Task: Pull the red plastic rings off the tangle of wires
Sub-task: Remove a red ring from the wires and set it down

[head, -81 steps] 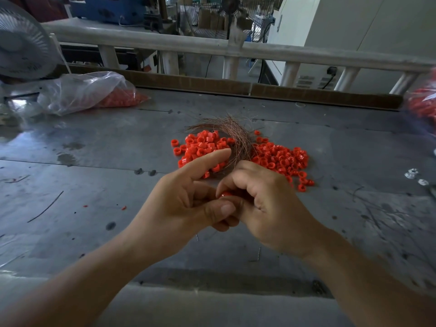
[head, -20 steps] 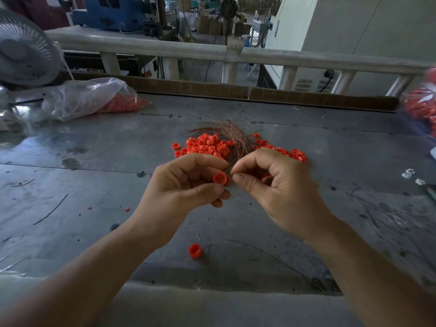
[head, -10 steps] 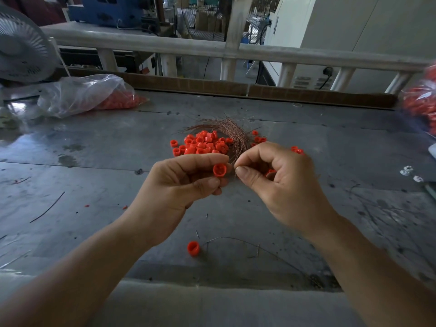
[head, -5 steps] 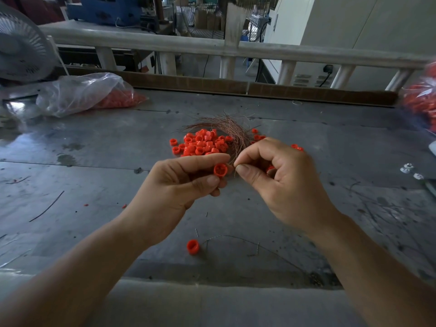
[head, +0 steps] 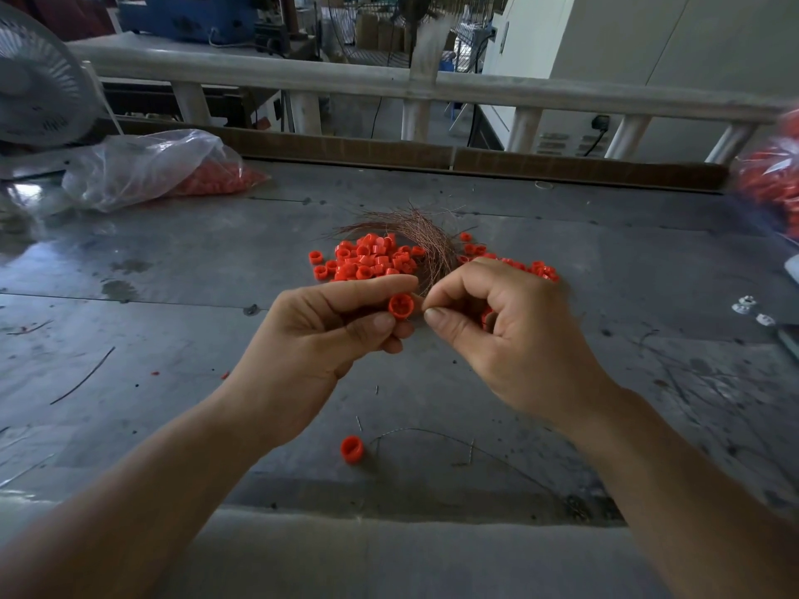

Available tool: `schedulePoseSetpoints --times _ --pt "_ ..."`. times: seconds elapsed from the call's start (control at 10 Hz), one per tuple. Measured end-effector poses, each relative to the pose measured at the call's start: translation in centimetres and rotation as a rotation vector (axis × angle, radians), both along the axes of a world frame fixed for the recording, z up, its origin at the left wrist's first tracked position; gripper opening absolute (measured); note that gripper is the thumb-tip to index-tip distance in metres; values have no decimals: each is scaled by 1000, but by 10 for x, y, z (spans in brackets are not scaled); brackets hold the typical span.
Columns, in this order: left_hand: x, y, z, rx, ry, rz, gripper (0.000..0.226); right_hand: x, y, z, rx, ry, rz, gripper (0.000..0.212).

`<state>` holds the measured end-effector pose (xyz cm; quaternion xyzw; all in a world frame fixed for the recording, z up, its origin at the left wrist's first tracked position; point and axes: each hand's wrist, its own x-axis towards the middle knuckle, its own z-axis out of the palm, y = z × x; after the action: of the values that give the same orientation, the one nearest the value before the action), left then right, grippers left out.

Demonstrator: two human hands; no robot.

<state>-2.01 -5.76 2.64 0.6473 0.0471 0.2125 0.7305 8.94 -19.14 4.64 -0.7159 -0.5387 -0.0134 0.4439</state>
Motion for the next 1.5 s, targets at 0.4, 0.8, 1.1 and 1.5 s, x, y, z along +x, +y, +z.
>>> schedulePoseSetpoints --times 0.4,0.8,1.1,1.5 --pt "0 -2 3 -19 -42 3 32 0 -2 3 18 218 64 27" --pt "-1 -3 1 -157 -73 -138 25 -1 4 -2 -27 560 136 31" --pt "2 -3 0 -260 -44 -151 25 24 -2 1 -136 351 -51 19" --pt "0 -4 2 -258 -29 -133 26 69 -25 -9 -693 3 -373 19"
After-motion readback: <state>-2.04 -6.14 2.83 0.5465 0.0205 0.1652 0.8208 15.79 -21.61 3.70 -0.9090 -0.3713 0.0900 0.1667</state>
